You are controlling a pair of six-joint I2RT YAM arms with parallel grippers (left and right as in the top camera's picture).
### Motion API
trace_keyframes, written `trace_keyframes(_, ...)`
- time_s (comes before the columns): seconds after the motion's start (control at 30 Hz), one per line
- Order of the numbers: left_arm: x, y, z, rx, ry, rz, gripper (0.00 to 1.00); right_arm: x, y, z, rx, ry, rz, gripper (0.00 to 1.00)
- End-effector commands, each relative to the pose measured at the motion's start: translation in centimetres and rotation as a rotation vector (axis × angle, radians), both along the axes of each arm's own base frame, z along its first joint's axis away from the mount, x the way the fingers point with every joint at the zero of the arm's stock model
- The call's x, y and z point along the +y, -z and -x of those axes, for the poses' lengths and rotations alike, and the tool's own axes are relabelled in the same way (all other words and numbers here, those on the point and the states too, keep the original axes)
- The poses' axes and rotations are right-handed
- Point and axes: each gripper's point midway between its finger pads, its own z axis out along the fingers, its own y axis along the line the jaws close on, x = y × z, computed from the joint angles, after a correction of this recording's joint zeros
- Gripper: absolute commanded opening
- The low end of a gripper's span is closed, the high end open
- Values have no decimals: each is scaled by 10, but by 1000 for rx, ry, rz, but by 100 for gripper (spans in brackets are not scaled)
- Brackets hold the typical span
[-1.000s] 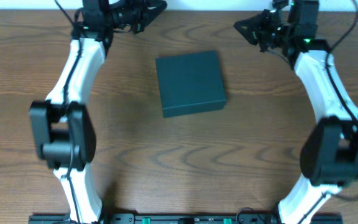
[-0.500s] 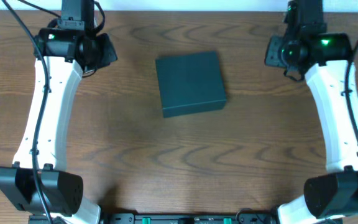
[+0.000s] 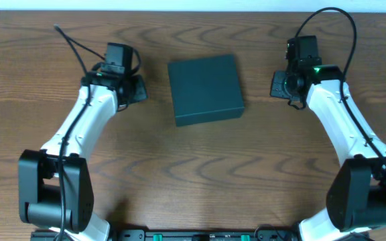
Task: Pack container
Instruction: 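Lift both grippers away and move them to the box sides, then press both grippers against the box sides to square it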
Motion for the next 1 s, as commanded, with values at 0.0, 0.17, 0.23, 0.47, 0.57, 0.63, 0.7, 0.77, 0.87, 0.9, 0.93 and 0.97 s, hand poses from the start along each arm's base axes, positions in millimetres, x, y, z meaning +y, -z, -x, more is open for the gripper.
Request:
trace_keyframes(0.0, -20, 14, 0, -2, 7, 15, 6, 21, 12, 1, 21, -4, -36, 2)
trace_keyframes(0.17, -44, 44, -7, 13, -14, 40, 6, 59, 36, 0, 59, -76, -85, 2)
trace_keyframes(0.23, -46, 52, -5, 34, -27, 42, 6, 73, 41, 0, 66, -87, -123, 2)
trace_keyframes(0.47, -49, 56, -14, 15, -76, 78, 6, 121, 56, 1, 92, -135, -266, 2)
trace_keyframes(0.57, -64, 54, -11, 40, -73, 170, 6, 137, 61, 6, 120, -166, -323, 2)
trace_keyframes(0.63, -66, 54, -11, 42, -98, 196, 6, 137, 61, 6, 118, -166, -321, 2)
trace_keyframes(0.7, -72, 50, -16, 28, -102, 232, 6, 138, 60, 4, 109, -168, -323, 2)
trace_keyframes(0.77, -80, 45, -22, 3, -87, 275, 6, 138, 60, 4, 109, -158, -327, 2)
trace_keyframes(0.87, -93, 33, -35, -41, -109, 375, 6, 138, 60, 4, 108, -158, -324, 2)
trace_keyframes(0.9, -99, 27, -39, -62, -98, 408, 6, 134, 60, 2, 104, -149, -310, 2)
trace_keyframes(0.93, -104, 24, -42, -76, -91, 426, 6, 131, 61, 1, 99, -142, -297, 2)
trace_keyframes(0.97, -108, 20, -44, -88, -84, 442, 5, 128, 61, 0, 94, -135, -288, 2)
